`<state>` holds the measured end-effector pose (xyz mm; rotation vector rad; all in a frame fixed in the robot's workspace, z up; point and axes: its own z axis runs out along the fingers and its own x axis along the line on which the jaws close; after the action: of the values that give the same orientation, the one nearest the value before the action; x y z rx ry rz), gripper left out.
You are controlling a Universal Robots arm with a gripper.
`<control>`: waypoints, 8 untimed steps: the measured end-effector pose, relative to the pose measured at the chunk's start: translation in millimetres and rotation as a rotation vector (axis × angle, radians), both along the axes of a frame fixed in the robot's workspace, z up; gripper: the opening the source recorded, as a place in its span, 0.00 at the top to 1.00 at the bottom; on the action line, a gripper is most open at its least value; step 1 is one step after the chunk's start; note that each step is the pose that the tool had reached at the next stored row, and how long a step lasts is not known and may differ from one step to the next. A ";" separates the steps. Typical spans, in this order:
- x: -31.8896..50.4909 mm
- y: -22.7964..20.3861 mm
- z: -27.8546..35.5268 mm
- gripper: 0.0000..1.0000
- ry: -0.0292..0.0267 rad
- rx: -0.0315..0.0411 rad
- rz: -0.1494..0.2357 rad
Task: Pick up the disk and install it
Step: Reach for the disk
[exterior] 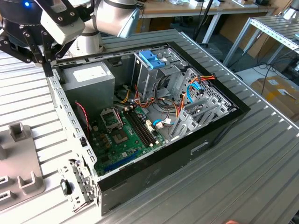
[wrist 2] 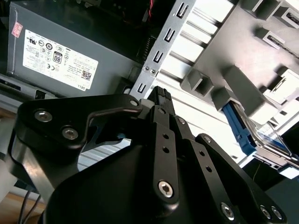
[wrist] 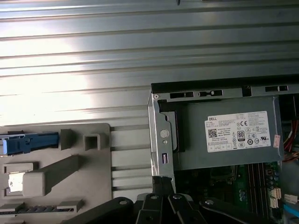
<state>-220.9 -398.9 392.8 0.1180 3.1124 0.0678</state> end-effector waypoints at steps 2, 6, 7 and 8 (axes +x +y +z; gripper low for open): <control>-4.1 0.0 0.0 0.89 0.0000 -0.0001 0.000; -13.4 0.0 -0.2 0.89 0.0001 -0.0001 0.000; -17.2 0.0 -0.3 0.89 0.0001 -0.0001 0.000; -21.0 0.0 -0.4 0.89 0.0000 -0.0001 0.000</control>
<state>-241.9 -398.9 392.4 0.1180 3.1125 0.0677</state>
